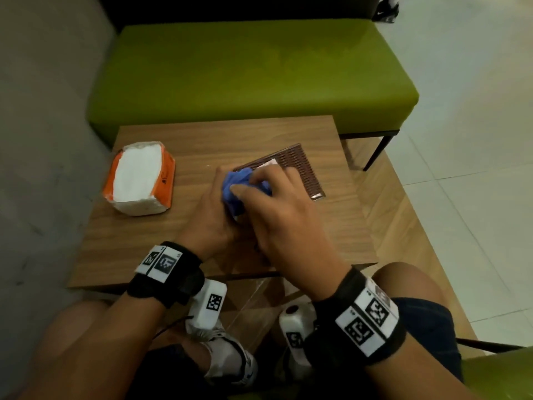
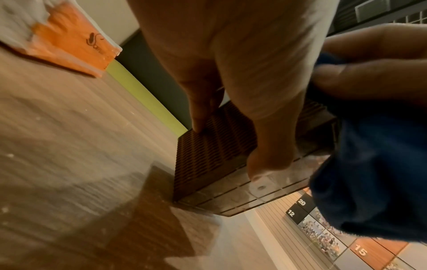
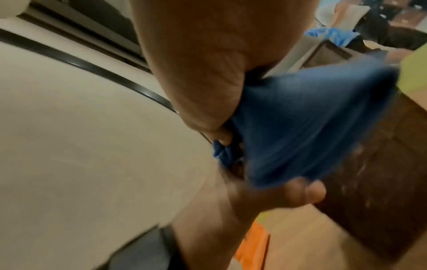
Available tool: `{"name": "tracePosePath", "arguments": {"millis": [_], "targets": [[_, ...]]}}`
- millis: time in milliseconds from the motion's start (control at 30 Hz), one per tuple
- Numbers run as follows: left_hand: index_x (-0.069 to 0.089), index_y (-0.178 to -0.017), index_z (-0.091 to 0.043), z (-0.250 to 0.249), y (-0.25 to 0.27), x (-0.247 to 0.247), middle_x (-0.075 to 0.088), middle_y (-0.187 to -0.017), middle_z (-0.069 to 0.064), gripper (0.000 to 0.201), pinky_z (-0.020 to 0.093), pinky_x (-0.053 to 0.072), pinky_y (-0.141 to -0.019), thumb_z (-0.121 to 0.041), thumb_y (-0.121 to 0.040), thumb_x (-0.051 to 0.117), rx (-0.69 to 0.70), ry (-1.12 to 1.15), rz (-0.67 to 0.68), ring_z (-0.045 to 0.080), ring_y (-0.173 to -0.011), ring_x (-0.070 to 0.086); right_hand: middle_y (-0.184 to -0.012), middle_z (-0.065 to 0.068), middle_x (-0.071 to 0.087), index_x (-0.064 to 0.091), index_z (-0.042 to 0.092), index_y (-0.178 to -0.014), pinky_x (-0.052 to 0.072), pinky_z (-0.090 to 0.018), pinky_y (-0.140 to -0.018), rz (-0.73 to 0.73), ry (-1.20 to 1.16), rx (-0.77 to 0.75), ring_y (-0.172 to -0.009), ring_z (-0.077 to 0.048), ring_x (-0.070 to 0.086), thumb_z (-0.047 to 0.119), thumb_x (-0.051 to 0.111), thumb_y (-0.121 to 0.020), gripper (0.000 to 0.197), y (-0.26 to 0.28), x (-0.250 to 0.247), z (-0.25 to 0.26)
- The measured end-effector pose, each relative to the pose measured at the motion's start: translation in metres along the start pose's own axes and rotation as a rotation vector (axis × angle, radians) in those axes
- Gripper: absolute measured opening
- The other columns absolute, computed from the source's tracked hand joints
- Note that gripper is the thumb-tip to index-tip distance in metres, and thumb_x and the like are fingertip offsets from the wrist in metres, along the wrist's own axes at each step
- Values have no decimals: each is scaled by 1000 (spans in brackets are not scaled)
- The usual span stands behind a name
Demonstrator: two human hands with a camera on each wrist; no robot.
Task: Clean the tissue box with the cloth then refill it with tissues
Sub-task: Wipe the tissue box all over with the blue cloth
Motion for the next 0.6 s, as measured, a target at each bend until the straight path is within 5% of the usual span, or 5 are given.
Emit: {"name": "tracePosePath", "arguments": {"millis": [100, 267, 367, 500, 600], "targets": [[40, -139, -28, 12, 4, -6, 53, -138, -31, 98, 15, 50, -108, -10, -66, 102, -76, 145, 23, -17, -133, 52, -116, -11, 59, 75, 11, -122, 51, -42, -83, -148, -15, 191, -102, -26, 56, 11, 64, -101, 24, 0, -30, -56], [43, -144, -35, 14, 7, -22, 54, -154, -15, 110, 47, 50, -119, -47, -55, 106, -143, 262, -1, 10, -143, 57, -112, -7, 64, 75, 10, -125, 45, -14, -91, -390, -235, 399, -103, -9, 61, 8, 68, -101, 25, 13, -61, -94], [46, -146, -37, 11, 5, -22, 58, -153, -11, 109, 49, 53, -115, -50, -55, 103, -189, 385, -6, 14, -140, 61, -119, -7, 69, 71, 12, -132, 49, -20, -99, -395, -352, 450, -114, -9, 65, 13, 65, -104, 29, 16, -57, -98], [53, -145, -43, 14, 5, -20, 65, -146, -8, 92, 48, 57, -109, -50, -62, 91, -258, 475, -34, 13, -132, 67, -120, -9, 66, 69, 12, -135, 44, -14, -99, -485, -342, 471, -115, -12, 62, 13, 65, -104, 31, 19, -71, -93], [55, -146, -35, 17, 6, -18, 70, -141, 5, 83, 59, 60, -103, -50, -70, 85, -294, 561, -34, 27, -129, 70, -123, -9, 59, 69, 15, -136, 40, -11, -99, -354, -292, 392, -114, -13, 58, 11, 65, -103, 33, 14, -59, -77]]}}
Point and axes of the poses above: each hand's wrist, its own y-axis away from the middle knuckle, its own x-axis out of the palm, z = x × y, the point moved 9 cm from there along -y, towards the middle knuckle
